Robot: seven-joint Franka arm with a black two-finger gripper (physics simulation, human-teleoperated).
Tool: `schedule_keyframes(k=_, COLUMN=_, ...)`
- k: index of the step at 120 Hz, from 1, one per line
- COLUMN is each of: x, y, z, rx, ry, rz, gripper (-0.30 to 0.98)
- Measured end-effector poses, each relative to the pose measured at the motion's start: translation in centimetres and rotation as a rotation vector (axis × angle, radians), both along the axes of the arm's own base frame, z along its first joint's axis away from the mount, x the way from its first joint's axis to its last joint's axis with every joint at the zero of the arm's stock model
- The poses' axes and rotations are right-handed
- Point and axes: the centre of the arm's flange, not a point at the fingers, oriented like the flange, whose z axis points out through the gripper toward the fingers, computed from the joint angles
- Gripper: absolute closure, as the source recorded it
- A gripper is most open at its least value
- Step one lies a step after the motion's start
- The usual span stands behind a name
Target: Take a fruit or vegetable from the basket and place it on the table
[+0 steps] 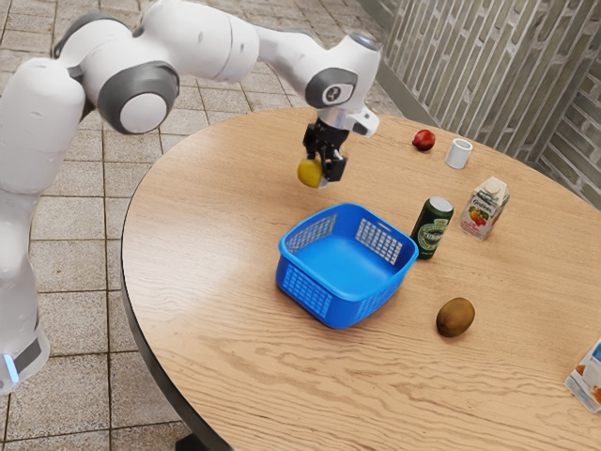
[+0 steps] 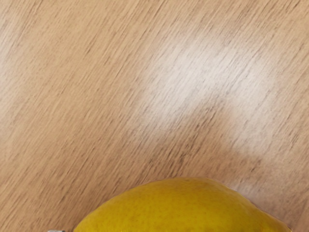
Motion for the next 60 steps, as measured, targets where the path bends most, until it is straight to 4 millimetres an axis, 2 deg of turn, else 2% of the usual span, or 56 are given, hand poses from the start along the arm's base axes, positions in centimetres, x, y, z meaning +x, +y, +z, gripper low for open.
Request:
schedule_keyframes(k=7, x=0.0, y=0.9, z=-4.1, rx=-0.021, ry=0.013, rz=0.020, gripper=0.27)
schedule_keyframes(k=12, x=0.0, y=1.2, z=-5.3, rx=-0.029, ry=0.002, rz=0.028, gripper=0.26)
schedule_keyframes(k=16, x=-0.1, y=1.1, z=-4.6, rx=-0.034, ry=-0.020, rz=0.028, gripper=0.24)
schedule_keyframes(k=24, x=0.0, y=0.3, z=-0.8, rx=-0.042, ry=-0.072, rz=0.016, gripper=0.19)
schedule_keyframes(k=30, x=-0.2, y=0.0, z=0.7, rx=-0.052, ry=-0.082, rz=0.011, gripper=0.15)
schedule_keyframes(k=41, x=-0.5, y=-0.3, z=1.0, rx=-0.069, ry=-0.068, rz=0.008, gripper=0.10)
schedule_keyframes(k=60, x=-0.4, y=-0.9, z=0.3, rx=-0.086, ry=-0.039, rz=-0.002, gripper=0.05)
